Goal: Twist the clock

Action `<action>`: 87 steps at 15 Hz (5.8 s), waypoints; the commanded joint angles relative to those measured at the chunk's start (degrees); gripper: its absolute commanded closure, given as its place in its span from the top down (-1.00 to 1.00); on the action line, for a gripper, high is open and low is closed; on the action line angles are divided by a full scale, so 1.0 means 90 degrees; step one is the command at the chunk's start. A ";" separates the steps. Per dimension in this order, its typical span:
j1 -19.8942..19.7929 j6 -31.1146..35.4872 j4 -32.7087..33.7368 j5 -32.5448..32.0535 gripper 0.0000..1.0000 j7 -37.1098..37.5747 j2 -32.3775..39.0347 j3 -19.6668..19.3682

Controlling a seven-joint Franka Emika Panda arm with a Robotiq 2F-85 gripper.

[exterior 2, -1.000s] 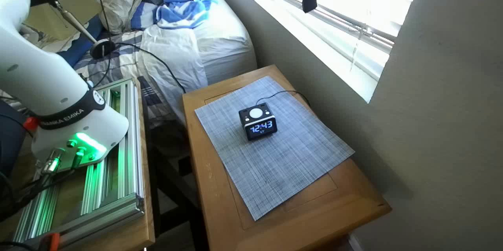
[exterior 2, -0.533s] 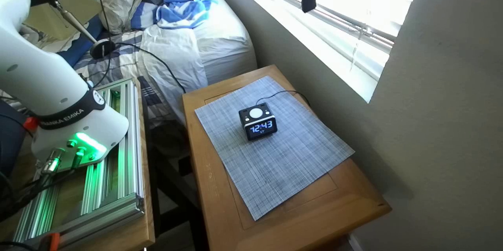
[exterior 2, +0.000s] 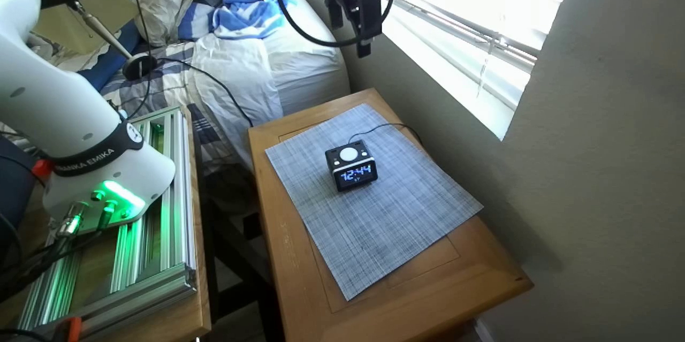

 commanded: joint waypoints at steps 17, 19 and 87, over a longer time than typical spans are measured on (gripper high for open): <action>-0.0161 0.1770 -0.0244 -0.0052 1.00 0.0084 0.2102 0.0715; -0.0159 0.1923 -0.0388 -0.0019 1.00 0.0141 0.2163 0.0782; -0.0824 0.4625 -0.0096 -0.0276 0.09 0.1369 0.4518 0.1022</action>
